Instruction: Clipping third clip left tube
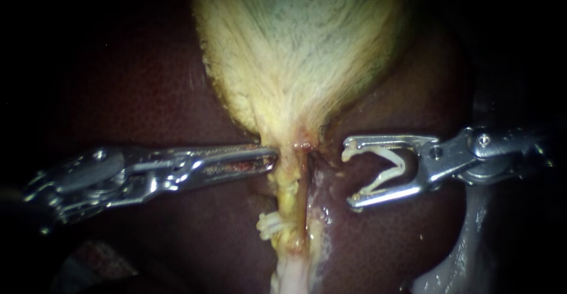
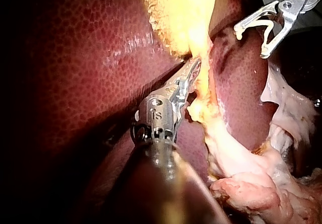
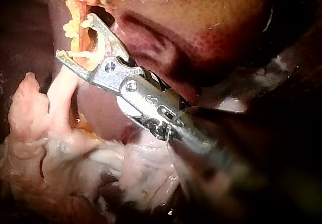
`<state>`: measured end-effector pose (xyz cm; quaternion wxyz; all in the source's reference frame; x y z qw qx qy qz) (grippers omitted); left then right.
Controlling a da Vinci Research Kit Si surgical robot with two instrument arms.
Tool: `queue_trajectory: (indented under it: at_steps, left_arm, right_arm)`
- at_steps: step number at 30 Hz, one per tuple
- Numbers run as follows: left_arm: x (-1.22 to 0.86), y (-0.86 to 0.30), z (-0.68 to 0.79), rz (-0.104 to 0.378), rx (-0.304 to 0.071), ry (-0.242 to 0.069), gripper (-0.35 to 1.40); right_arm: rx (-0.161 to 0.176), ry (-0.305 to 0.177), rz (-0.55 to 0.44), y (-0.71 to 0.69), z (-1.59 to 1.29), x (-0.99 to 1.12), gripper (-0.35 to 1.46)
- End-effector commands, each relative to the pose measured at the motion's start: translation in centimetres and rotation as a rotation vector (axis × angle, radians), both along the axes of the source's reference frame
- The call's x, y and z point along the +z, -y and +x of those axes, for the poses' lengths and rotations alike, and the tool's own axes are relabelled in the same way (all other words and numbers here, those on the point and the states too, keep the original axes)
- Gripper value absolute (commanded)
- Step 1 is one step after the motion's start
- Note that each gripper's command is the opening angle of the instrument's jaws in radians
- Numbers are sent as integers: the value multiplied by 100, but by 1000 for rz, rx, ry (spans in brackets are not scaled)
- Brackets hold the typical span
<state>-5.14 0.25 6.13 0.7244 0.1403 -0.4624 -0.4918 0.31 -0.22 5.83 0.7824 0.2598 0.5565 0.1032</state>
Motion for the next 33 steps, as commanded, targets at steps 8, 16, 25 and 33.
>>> queue_trajectory:
  at_steps: [8,16,25,33]
  left_arm:
    - [-5,-1,12,4,7,4,-35]
    - [-13,2,40,0,2,-2,-35]
    - [-18,5,55,-1,1,-4,-35]
    - [-26,7,57,0,1,-4,-35]
  right_arm:
    - [1,1,-3,6,14,5,60]
    - [-9,-3,-1,26,57,27,60]
    - [-9,5,28,40,93,57,60]
    - [-10,13,53,51,99,91,60]
